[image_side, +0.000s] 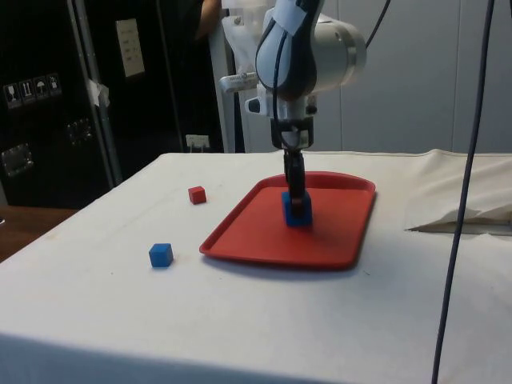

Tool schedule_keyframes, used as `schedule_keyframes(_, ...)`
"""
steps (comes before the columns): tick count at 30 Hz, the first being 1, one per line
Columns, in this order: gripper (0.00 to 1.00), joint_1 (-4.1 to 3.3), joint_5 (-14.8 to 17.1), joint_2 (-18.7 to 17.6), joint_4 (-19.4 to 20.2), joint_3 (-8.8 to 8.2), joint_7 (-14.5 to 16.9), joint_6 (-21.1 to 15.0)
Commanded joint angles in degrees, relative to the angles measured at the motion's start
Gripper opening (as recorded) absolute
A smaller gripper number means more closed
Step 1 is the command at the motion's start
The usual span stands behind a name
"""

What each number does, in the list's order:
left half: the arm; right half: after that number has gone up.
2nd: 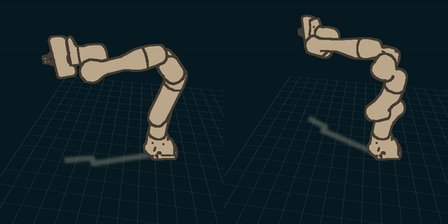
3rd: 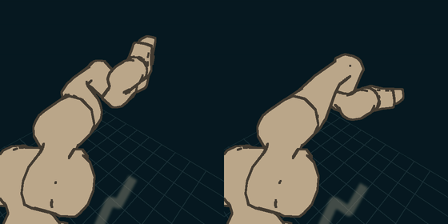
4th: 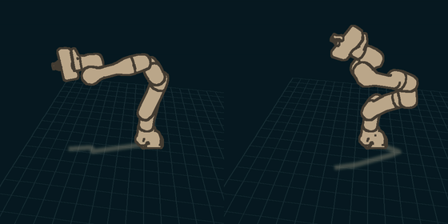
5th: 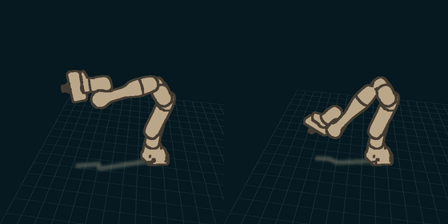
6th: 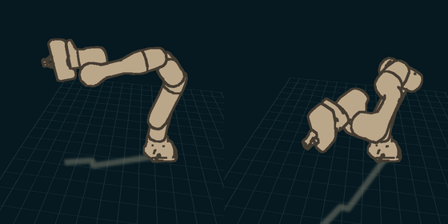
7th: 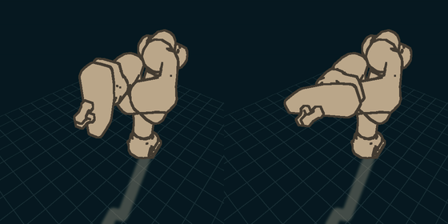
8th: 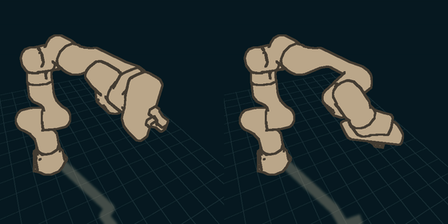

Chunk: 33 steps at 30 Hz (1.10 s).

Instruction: Pick up the largest block and place it onto the tray.

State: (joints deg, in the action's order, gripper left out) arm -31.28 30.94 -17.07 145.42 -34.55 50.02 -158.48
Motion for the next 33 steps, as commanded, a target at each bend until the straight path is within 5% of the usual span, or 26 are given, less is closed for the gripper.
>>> schedule_keyframes(1, 0.66, 0.00, 0.0, 0.0, 0.0, 0.00, 0.0, 0.0)
schedule_keyframes(2, 0.66, 0.06, 0.1, 0.3, 0.1, 0.00, 0.1, 0.0)
schedule_keyframes(6, 1.00, 0.00, 0.0, 0.3, 0.1, -0.06, 0.1, 0.1)
schedule_keyframes(33, 1.00, -0.52, -1.5, 2.2, -0.8, -1.09, -0.7, 1.3)
